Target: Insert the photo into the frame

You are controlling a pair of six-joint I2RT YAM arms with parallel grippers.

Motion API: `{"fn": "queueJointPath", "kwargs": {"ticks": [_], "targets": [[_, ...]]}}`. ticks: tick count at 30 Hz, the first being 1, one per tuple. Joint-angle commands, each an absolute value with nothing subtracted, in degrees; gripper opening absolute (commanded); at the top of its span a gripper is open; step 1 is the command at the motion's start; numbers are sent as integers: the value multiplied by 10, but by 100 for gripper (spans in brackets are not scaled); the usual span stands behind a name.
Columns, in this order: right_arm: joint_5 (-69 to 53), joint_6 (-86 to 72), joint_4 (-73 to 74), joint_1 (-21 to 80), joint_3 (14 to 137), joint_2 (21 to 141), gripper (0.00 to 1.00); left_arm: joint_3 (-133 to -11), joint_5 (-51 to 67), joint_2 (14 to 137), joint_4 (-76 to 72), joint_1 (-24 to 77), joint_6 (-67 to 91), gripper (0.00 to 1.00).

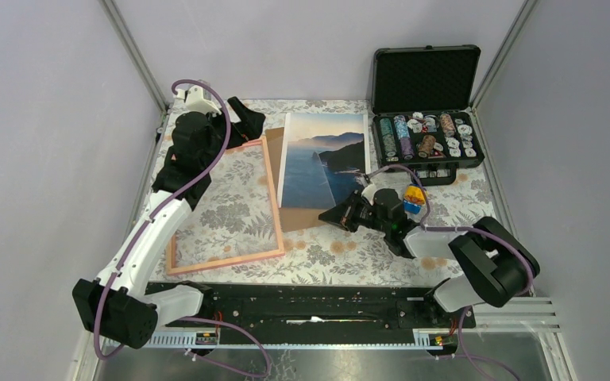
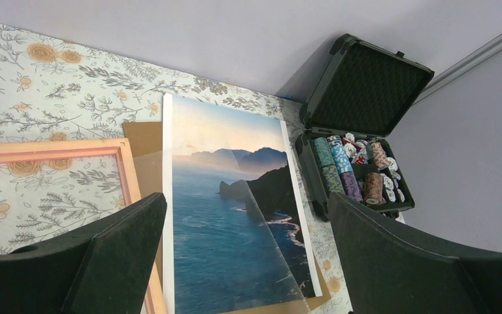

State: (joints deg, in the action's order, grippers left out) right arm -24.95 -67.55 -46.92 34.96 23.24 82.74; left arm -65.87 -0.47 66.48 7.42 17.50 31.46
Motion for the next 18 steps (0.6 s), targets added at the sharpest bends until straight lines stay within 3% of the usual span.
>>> {"fn": "queueJointPath", "kwargs": {"ticks": [1,10,18], "targets": [[-226,-668,-568,364,224,864,0,-670,-3,669,50,172,319,99],[-197,-643,-543,389,215,896,18,-668,12,675,48,172,324,99],[-225,-547,-407,386,245,906,60,-668,16,678,48,173,326,99]]}}
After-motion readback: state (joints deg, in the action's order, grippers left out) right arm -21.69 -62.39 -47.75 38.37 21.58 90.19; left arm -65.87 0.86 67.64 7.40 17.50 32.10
